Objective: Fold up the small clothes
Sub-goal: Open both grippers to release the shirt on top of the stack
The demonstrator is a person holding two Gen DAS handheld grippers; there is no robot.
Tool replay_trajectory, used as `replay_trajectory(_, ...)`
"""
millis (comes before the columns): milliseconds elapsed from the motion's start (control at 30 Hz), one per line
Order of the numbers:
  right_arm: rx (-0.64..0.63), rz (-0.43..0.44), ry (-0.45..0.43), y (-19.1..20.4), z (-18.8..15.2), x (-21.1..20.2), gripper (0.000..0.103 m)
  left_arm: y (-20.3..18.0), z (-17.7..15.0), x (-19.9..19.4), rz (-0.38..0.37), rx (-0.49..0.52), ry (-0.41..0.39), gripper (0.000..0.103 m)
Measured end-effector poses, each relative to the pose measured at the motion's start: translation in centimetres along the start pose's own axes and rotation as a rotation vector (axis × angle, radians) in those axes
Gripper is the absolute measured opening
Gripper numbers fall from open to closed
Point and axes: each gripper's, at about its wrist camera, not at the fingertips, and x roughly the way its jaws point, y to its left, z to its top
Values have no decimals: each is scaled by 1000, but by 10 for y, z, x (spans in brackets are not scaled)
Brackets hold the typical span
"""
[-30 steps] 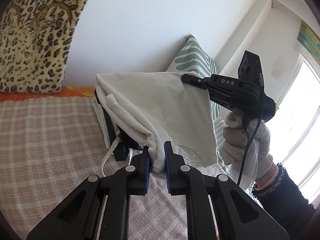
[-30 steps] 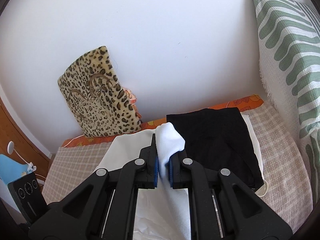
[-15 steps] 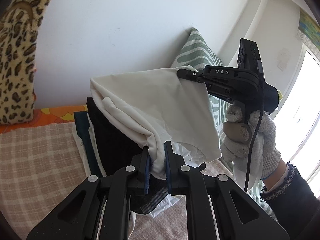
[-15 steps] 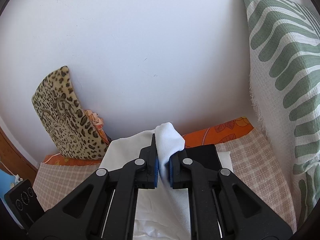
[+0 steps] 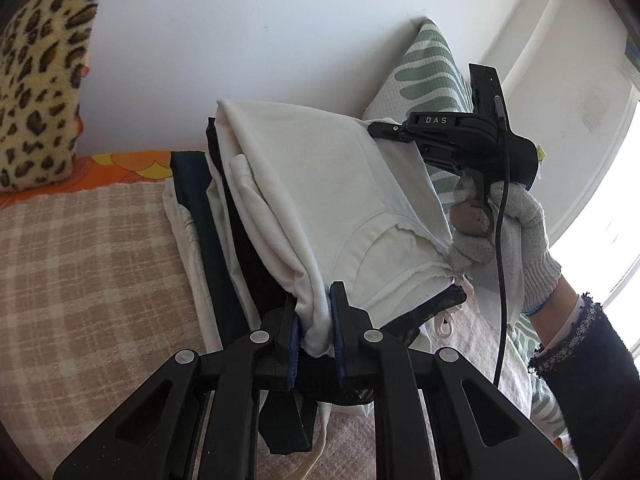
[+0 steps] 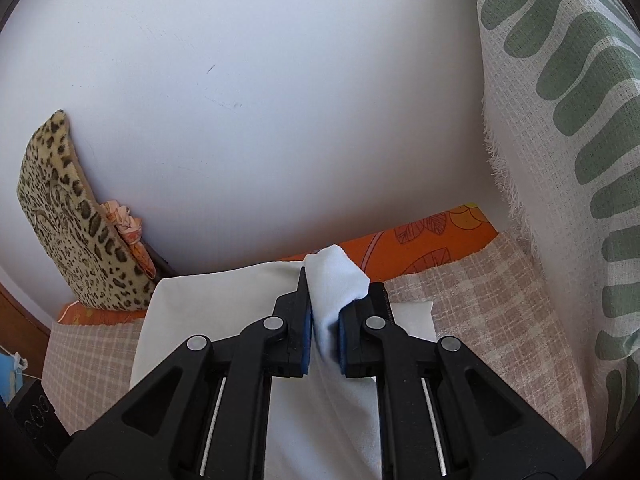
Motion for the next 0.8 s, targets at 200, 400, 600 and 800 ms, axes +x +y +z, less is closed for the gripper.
replay_trajectory(200, 5, -227, 19, -15, 1, 12, 42, -3, -1, -9, 39, -8, -2, 26)
replay_trajectory(400, 29, -285, -12, -26, 2, -9, 42, 3, -4, -28, 90, -2, -19, 40)
replay_trajectory(600, 47, -262, -42, -20, -2, -40, 43, 2, -9, -52, 128, 28, -6, 42)
replay_trajectory(800, 35, -261, -50, -8, -17, -72, 52, -18, -11, -77, 149, 64, -23, 50)
